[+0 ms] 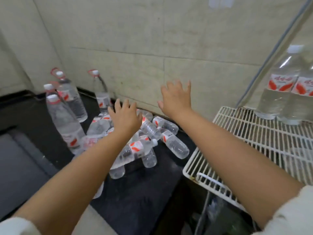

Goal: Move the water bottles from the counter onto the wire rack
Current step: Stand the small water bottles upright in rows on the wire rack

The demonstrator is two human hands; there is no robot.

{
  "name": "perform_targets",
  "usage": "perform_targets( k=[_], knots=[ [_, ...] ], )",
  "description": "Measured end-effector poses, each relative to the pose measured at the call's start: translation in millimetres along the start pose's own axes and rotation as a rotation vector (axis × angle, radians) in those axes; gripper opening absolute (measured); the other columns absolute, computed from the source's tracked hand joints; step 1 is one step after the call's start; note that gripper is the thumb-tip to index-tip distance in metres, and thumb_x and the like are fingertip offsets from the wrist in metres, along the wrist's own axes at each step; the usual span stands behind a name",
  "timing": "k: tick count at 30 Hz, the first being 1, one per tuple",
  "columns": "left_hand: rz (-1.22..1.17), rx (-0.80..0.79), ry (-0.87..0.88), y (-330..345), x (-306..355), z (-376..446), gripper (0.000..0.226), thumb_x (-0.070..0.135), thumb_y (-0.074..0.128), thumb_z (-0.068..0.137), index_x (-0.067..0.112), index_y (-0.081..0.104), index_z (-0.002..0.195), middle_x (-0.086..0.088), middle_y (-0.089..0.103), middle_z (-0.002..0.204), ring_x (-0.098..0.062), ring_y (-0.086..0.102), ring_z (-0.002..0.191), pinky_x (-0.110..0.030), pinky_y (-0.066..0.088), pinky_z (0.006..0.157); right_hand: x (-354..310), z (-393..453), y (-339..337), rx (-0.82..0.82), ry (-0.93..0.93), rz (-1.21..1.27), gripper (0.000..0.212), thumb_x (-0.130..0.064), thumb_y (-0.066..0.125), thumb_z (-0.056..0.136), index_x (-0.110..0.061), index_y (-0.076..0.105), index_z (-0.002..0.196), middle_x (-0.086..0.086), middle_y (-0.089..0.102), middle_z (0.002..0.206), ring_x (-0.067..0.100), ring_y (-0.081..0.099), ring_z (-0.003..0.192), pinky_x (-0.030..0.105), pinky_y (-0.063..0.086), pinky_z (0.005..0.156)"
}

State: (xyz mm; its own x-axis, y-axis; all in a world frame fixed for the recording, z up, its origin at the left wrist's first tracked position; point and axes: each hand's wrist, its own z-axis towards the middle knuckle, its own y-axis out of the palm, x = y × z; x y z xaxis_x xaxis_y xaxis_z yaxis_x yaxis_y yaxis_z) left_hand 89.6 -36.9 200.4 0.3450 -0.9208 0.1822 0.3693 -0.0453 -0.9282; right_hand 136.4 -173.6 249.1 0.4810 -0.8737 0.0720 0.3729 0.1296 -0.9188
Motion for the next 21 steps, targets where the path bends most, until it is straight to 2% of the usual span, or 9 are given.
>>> perform_targets(
  k=[4, 6, 8, 12, 15, 18, 21],
  knots=[
    [0.003, -0.013, -0.064, 16.2, -86.0, -13.7, 0.046, 0.037, 0.039, 0.091, 0.015, 0.043, 0.131, -0.008, 0.037, 0.143, -0.032, 0.023, 0.135, -0.047, 0.023, 0.106, -81.4, 15.4, 37.2, -0.091, -0.022, 0.131, 0.042, -0.032, 0.042, 0.093, -0.008, 0.046, 0.127, 0.011, 0.045, 0.135, 0.031, 0.030, 0.131, 0.054, 0.012, 0.111],
    [0.015, -0.095, -0.069, 30.6, -120.3, -19.8, 0.048, 0.039, 0.041, 0.092, 0.018, 0.038, 0.134, -0.007, 0.034, 0.144, -0.031, 0.023, 0.135, -0.045, 0.022, 0.108, -111.1, 16.5, 65.4, -0.131, 0.009, 0.165, 0.040, -0.032, 0.040, 0.094, -0.010, 0.046, 0.128, 0.009, 0.045, 0.135, 0.030, 0.034, 0.129, 0.053, 0.013, 0.111],
    [0.031, -0.168, -0.068, 48.5, -151.8, -25.9, 0.050, 0.042, 0.040, 0.092, 0.021, 0.035, 0.137, -0.005, 0.030, 0.147, -0.030, 0.021, 0.137, -0.044, 0.020, 0.110, -132.0, 12.3, 95.7, -0.199, 0.084, 0.217, 0.041, -0.033, 0.037, 0.095, -0.014, 0.045, 0.130, 0.007, 0.042, 0.140, 0.028, 0.029, 0.134, 0.053, 0.011, 0.112],
    [0.031, -0.275, -0.122, 85.8, -204.2, -43.1, 0.055, 0.043, 0.039, 0.092, 0.017, 0.028, 0.140, -0.007, 0.030, 0.147, -0.028, 0.026, 0.135, -0.039, 0.027, 0.109, -155.9, -6.0, 146.5, -0.433, 0.351, 0.323, 0.052, -0.049, 0.031, 0.094, -0.021, 0.039, 0.137, 0.006, 0.026, 0.150, 0.033, 0.021, 0.138, 0.056, 0.020, 0.108],
    [-0.083, -0.440, -0.212, 111.0, -219.7, -57.3, 0.064, 0.043, 0.044, 0.091, 0.014, 0.019, 0.142, -0.010, 0.030, 0.144, -0.030, 0.030, 0.132, -0.040, 0.034, 0.103, -166.7, -15.8, 167.6, -0.601, 0.515, 0.417, 0.055, -0.055, 0.026, 0.093, -0.031, 0.026, 0.142, 0.002, 0.002, 0.156, 0.036, 0.001, 0.141, 0.059, 0.023, 0.108],
    [-0.193, -0.536, -0.254, 132.1, -217.1, -63.1, 0.070, 0.044, 0.052, 0.086, 0.012, 0.019, 0.140, -0.012, 0.026, 0.143, -0.032, 0.032, 0.128, -0.041, 0.040, 0.098, -173.0, -12.9, 177.8, -0.572, 0.584, 0.498, 0.052, -0.053, 0.031, 0.093, -0.031, 0.029, 0.141, 0.000, -0.003, 0.156, 0.036, -0.012, 0.141, 0.055, 0.023, 0.107],
    [-0.250, -0.551, -0.301, 145.0, -210.5, -62.4, 0.079, 0.039, 0.058, 0.084, 0.010, 0.014, 0.142, -0.015, 0.013, 0.149, -0.034, 0.032, 0.128, -0.040, 0.039, 0.098, -174.4, -9.5, 182.7, -0.484, 0.639, 0.540, 0.048, -0.045, 0.047, 0.089, -0.023, 0.044, 0.131, 0.002, 0.009, 0.154, 0.037, -0.005, 0.140, 0.045, 0.029, 0.106]
  ],
)
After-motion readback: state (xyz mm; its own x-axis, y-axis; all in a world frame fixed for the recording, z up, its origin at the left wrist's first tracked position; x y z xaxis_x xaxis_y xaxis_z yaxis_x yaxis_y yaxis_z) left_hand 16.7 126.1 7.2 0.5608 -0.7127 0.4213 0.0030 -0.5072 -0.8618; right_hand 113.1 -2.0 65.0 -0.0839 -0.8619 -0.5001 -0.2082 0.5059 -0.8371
